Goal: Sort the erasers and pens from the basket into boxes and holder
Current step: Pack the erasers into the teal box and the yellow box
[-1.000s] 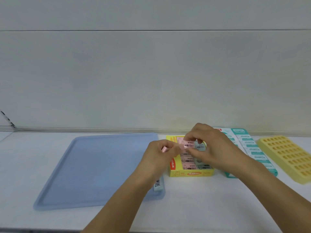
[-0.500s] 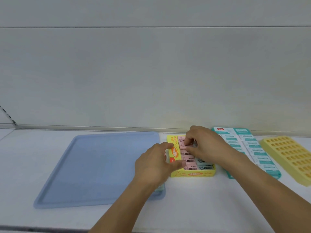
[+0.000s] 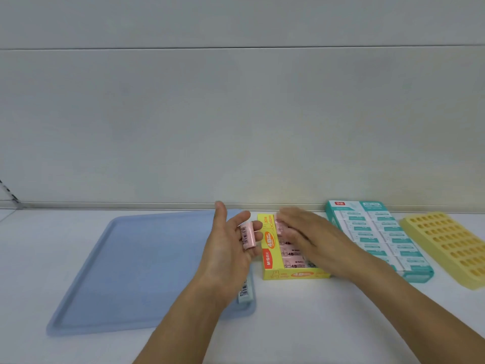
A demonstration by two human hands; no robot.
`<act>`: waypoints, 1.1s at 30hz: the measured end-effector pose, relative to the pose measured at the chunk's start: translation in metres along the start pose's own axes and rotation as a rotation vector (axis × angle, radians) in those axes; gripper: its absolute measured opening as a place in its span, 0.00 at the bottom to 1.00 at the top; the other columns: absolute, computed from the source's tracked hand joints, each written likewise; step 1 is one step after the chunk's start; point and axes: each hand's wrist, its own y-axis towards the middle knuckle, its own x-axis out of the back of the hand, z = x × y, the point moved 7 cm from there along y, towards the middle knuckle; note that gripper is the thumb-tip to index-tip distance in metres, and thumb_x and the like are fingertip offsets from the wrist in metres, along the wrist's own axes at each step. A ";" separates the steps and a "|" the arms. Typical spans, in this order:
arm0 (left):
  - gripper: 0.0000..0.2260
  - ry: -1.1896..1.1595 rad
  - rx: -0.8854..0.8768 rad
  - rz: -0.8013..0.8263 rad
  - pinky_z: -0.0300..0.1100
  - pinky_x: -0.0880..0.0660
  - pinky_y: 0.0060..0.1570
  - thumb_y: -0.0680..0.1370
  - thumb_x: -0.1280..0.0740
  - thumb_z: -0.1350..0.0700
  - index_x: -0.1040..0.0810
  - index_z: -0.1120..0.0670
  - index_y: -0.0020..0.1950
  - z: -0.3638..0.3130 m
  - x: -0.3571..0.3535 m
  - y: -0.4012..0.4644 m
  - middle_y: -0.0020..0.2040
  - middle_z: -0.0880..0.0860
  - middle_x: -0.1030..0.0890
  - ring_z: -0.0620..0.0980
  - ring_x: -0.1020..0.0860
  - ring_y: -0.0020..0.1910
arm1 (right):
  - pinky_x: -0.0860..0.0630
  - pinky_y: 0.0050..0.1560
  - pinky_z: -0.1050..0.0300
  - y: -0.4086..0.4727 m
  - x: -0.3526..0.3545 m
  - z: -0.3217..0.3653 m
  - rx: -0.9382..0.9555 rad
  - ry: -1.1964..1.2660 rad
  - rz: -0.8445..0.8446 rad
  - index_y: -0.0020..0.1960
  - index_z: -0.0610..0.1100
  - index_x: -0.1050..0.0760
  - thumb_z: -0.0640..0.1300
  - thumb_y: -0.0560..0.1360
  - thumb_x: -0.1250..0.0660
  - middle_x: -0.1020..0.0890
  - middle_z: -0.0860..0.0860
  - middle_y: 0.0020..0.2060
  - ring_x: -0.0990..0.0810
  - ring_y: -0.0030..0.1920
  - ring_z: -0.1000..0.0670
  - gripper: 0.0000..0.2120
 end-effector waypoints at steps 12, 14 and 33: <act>0.38 -0.188 0.026 0.220 0.50 0.32 0.68 0.76 0.47 0.31 0.36 0.59 0.75 0.000 -0.027 -0.012 0.63 0.59 0.21 0.55 0.20 0.60 | 0.25 0.43 0.55 -0.001 0.029 0.038 -0.130 0.230 -0.304 0.46 0.55 0.21 0.58 0.71 0.29 0.22 0.55 0.36 0.25 0.39 0.57 0.08; 0.36 -0.131 0.011 0.262 0.47 0.31 0.67 0.76 0.48 0.32 0.34 0.58 0.72 -0.002 -0.035 -0.017 0.61 0.58 0.19 0.52 0.20 0.60 | 0.25 0.41 0.53 -0.001 0.031 0.039 -0.149 0.250 -0.330 0.45 0.53 0.20 0.54 0.71 0.29 0.22 0.54 0.32 0.26 0.35 0.56 0.07; 0.05 0.426 -0.314 0.059 0.39 0.24 0.38 0.76 0.30 0.60 0.16 0.60 0.47 -0.011 -0.018 -0.012 0.35 0.54 0.19 0.48 0.24 0.34 | 0.29 0.42 0.68 -0.027 0.040 0.025 0.042 0.561 -0.429 0.47 0.50 0.21 0.40 0.69 0.24 0.20 0.56 0.41 0.24 0.41 0.56 0.10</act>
